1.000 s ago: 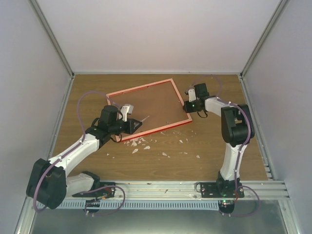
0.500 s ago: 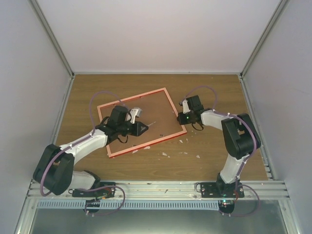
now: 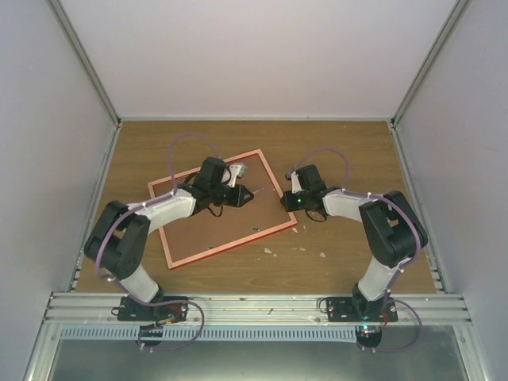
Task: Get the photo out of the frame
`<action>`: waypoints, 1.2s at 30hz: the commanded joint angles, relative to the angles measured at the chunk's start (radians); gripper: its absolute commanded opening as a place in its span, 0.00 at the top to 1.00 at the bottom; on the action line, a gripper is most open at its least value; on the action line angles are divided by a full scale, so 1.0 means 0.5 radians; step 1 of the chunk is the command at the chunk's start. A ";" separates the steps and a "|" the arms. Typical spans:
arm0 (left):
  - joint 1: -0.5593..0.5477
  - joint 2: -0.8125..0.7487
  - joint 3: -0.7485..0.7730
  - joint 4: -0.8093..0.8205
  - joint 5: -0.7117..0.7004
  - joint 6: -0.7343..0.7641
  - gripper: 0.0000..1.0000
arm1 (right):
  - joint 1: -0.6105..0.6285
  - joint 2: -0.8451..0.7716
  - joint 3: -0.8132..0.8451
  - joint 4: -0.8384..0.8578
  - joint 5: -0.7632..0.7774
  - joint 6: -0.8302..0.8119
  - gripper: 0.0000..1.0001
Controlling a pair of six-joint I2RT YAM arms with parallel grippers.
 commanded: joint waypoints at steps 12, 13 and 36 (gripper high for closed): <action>-0.071 0.512 0.484 -0.131 -0.048 0.179 1.00 | 0.071 -0.013 -0.204 -0.047 -0.141 0.047 0.84; -0.078 0.528 0.500 -0.151 -0.064 0.184 1.00 | 0.070 -0.010 -0.205 -0.046 -0.141 0.045 0.84; -0.100 0.679 0.647 -0.182 -0.163 0.223 1.00 | 0.071 0.035 -0.211 -0.012 -0.176 0.032 0.88</action>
